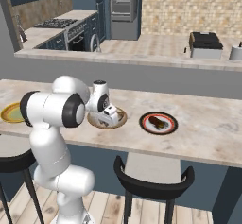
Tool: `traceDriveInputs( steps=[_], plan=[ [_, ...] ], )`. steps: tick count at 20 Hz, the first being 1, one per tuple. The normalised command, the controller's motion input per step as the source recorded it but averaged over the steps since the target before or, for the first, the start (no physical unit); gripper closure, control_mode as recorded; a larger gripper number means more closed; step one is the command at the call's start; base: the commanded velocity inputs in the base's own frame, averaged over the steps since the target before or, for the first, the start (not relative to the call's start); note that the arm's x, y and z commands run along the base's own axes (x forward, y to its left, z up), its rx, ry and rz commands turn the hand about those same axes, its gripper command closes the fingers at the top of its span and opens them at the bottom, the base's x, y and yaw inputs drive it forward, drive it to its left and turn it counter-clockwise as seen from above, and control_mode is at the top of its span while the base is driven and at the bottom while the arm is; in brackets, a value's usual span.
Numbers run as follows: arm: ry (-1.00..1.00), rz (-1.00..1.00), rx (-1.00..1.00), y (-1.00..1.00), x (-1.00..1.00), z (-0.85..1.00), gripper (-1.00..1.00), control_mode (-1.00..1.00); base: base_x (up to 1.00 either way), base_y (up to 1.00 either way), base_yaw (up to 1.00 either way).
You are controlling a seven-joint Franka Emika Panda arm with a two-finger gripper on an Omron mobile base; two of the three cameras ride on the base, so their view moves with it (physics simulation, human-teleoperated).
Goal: Pick the chicken drumstick and sweet potato from their plates and place them in the bowl. Then put the bowl in the fridge.
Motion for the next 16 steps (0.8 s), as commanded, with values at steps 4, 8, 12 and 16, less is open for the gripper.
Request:
traceDriveInputs(
  steps=[4, 8, 12, 16],
  plan=[
    [0.03, 0.0, 0.0, 0.08, 0.02, -0.18, 1.0, -1.0, 0.0, 0.0, 0.0],
    [0.01, 0.0, 0.0, 0.06, 0.01, -0.17, 1.0, -1.0, 0.0, 0.0, 0.0],
    [0.0, 0.01, 0.0, 0.0, 0.02, -0.01, 1.0, -1.0, 0.0, 0.0, 0.0],
    [0.0, 0.01, 0.0, 0.0, 0.0, 0.0, -1.0, -1.0, 0.0, 0.0, 0.0]
  ],
)
